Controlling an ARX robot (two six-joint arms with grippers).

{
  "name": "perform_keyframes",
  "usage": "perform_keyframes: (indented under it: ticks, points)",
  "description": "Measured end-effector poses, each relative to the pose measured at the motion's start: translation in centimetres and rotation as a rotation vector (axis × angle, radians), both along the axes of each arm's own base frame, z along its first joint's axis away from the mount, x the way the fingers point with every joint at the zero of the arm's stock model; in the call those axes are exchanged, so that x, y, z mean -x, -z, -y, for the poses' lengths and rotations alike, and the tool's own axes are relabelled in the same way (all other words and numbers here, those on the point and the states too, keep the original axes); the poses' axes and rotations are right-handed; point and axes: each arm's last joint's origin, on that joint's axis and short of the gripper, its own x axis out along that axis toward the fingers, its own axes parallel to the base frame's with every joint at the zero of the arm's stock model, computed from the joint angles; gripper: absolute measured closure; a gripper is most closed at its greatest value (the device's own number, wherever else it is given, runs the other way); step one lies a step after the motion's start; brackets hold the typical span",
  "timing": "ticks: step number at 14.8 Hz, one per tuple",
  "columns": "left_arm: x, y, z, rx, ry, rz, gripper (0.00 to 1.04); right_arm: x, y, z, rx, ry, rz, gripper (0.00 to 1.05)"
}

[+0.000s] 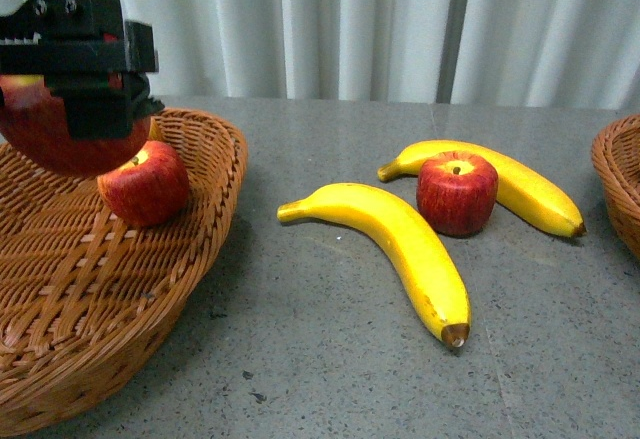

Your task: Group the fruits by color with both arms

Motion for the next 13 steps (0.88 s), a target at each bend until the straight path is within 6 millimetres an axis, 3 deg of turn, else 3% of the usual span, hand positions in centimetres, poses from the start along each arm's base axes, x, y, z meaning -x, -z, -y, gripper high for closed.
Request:
perform_keyframes:
  ticks: [4,7,8,10,11,13]
  points:
    - [0.2,2.3,-0.2,0.036,-0.066,-0.077,0.34,0.0,0.0,0.0,0.000,0.000,0.000,0.07]
    - [0.6,2.1,0.7,0.042,-0.035,-0.069,0.05,0.0,0.0,0.0,0.000,0.000,0.000,0.07]
    - [0.8,1.8,1.1,0.046,-0.016,-0.057,0.08,0.0,0.0,0.0,0.000,0.000,0.000,0.07]
    - [0.5,0.2,2.3,0.056,0.045,0.013,0.07,0.0,0.0,0.0,0.000,0.000,0.000,0.07]
    - [0.3,-1.4,3.4,0.063,0.116,0.087,0.07,0.0,0.0,0.0,0.000,0.000,0.000,0.07]
    - [-1.0,-4.4,6.8,0.035,0.353,0.189,0.07,0.0,0.0,0.0,0.000,0.000,0.000,0.07]
